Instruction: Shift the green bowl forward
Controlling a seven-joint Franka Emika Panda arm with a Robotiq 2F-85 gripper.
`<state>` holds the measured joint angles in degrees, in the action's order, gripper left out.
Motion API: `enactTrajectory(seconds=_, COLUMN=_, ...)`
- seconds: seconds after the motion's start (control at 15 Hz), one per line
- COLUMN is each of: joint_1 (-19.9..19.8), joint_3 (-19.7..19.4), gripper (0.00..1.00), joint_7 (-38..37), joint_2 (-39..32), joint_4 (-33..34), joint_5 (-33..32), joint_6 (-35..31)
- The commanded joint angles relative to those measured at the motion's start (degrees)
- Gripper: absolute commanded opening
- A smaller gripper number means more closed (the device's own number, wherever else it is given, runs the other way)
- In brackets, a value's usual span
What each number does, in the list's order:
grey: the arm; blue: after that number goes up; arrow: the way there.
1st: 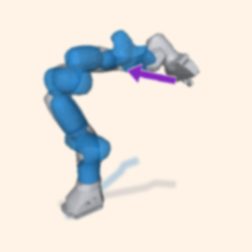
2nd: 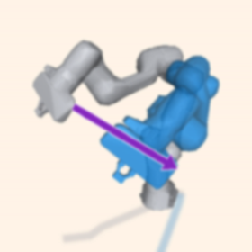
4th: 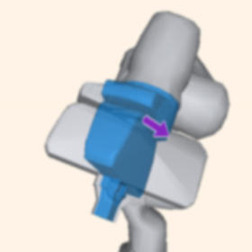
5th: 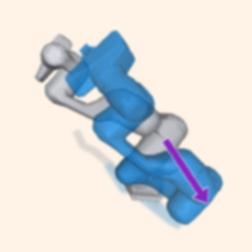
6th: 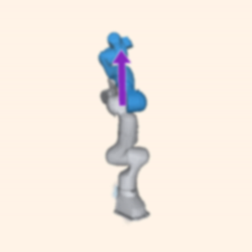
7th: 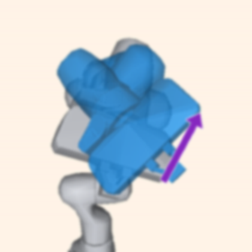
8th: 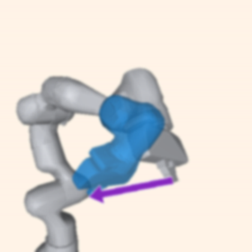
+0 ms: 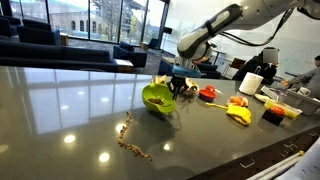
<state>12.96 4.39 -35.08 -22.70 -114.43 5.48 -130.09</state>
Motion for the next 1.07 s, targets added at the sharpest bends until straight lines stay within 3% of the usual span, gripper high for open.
enactTrajectory(seconds=0.0, joint_1=-1.5, joint_3=0.1, gripper=0.01, joint_7=1.1, joint_2=6.6, joint_4=-8.6, joint_5=3.3, joint_6=-3.7)
enactTrajectory(seconds=0.6, joint_1=-2.5, joint_3=1.1, gripper=0.01, joint_7=-0.4, joint_2=16.6, joint_4=-22.9, joint_5=12.0, joint_6=-11.2)
enactTrajectory(seconds=1.0, joint_1=-2.8, joint_3=2.3, gripper=0.01, joint_7=-0.9, joint_2=21.7, joint_4=-30.6, joint_5=22.5, joint_6=-17.8)
